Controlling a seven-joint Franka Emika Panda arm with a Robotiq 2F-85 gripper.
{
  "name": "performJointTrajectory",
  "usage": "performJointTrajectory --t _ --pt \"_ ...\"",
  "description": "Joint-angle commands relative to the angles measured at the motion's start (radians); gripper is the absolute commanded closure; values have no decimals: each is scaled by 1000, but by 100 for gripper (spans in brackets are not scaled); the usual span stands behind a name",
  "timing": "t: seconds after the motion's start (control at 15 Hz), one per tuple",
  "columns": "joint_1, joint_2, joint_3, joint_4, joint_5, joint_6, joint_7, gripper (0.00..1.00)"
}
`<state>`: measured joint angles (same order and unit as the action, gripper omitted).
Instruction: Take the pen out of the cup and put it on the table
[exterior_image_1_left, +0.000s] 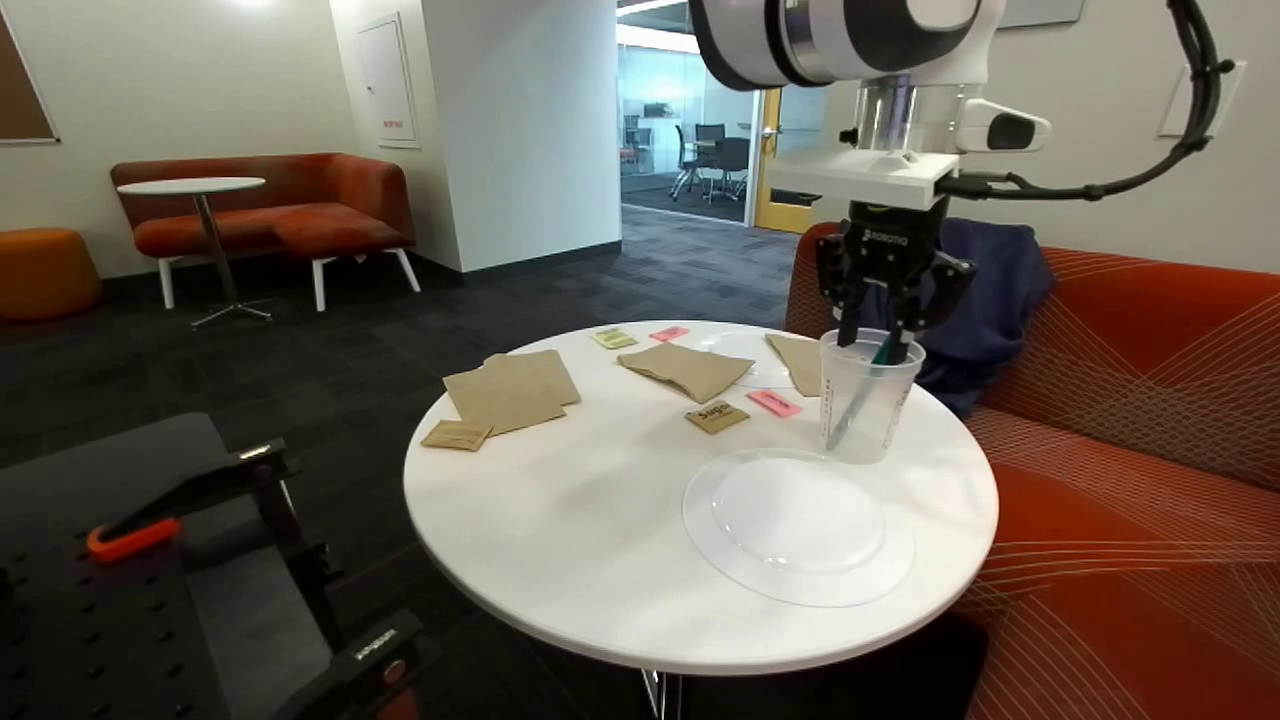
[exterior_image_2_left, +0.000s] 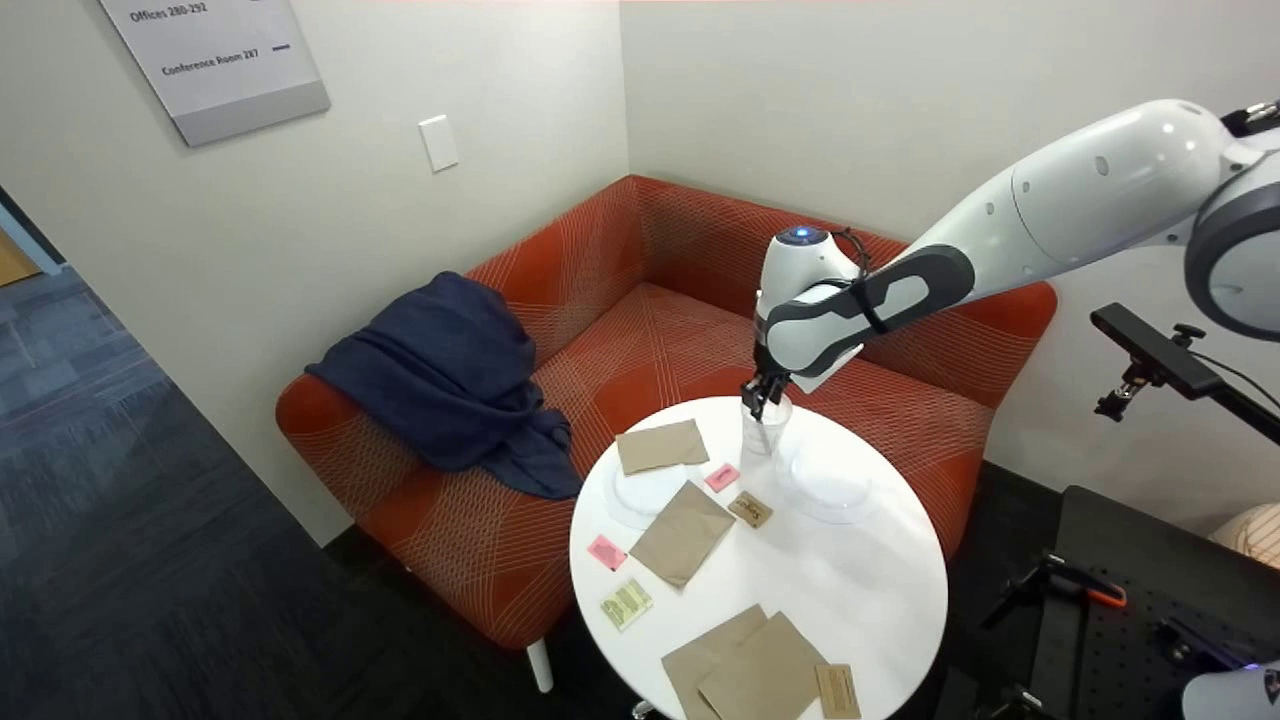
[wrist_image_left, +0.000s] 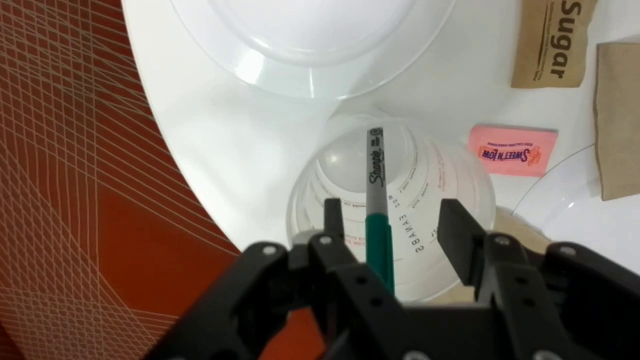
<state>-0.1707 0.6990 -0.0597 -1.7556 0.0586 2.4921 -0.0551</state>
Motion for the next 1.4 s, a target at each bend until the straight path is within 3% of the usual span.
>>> performJointTrajectory --t 0.0,0.53,0.6,0.67,0.8,1.0,1.33 --pt "-18 34 17 64 13 -57 -27 46" --pt "-18 97 15 127 4 -59 -35 47" --pt "-18 104 15 134 3 -60 -35 53" --pt "-17 109 14 139 1 -58 -34 73" --pt "-14 121 13 149 -3 -56 -34 79" --pt "-11 130 14 156 -7 -55 -42 99" --pt "13 92 4 90 -22 -16 -28 96"
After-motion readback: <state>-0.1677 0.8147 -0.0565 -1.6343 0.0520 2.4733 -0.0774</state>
